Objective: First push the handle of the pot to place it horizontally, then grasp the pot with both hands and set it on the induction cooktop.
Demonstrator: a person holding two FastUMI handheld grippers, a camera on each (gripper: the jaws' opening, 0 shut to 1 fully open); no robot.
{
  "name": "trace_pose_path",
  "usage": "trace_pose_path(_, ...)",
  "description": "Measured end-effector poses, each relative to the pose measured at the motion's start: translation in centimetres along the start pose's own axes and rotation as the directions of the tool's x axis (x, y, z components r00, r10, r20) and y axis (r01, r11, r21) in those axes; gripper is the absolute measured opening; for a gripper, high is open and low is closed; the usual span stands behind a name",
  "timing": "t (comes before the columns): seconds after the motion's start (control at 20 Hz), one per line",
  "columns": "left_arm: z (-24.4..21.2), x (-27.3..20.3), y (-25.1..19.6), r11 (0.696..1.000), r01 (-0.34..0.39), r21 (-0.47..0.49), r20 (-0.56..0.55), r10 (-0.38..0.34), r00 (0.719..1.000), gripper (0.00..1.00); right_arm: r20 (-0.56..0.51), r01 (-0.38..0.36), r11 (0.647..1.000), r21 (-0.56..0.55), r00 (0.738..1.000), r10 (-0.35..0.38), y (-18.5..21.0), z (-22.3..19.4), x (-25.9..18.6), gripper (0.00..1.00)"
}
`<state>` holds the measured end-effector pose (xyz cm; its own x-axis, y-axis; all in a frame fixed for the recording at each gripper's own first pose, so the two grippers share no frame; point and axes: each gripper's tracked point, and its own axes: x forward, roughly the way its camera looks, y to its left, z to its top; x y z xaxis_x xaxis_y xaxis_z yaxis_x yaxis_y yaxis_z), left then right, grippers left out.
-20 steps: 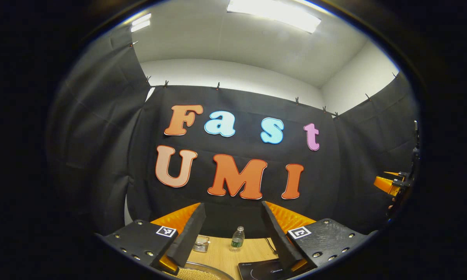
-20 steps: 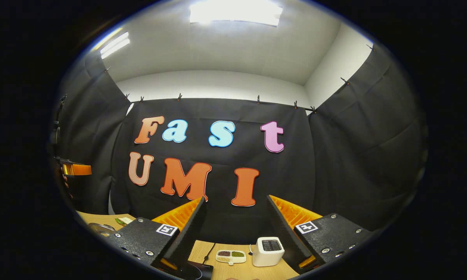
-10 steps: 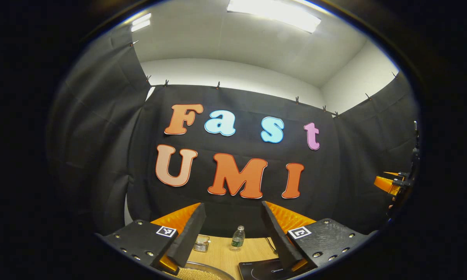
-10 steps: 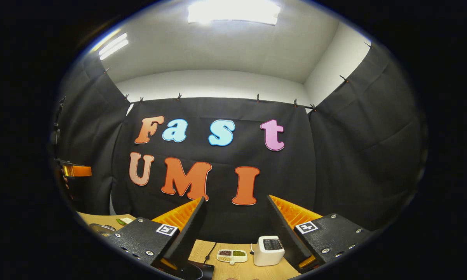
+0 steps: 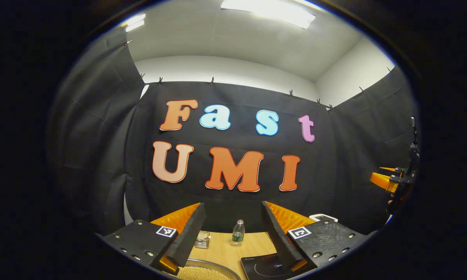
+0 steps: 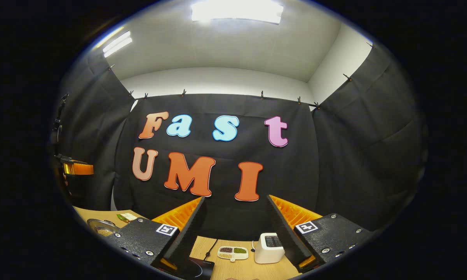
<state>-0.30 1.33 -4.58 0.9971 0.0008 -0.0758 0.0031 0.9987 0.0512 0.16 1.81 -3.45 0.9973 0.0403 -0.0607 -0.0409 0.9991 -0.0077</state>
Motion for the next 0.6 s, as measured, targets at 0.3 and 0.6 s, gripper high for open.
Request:
trace_pose_path(0.3,-8.7,-0.1,0.2,0.999,-0.013,0.047,-0.217,0.022,0.976,0.67,-0.01,-0.018,1.0,-0.026,1.0,0.017,1.1,-2.4,-0.6,0.94)
trace_pose_path(0.6,-17.8,-2.5,1.0,0.999,-0.012,0.033,-0.501,0.027,0.865,0.17,-0.005,-0.011,0.998,-0.06,1.0,0.011,1.6,-4.4,-1.2,0.94)
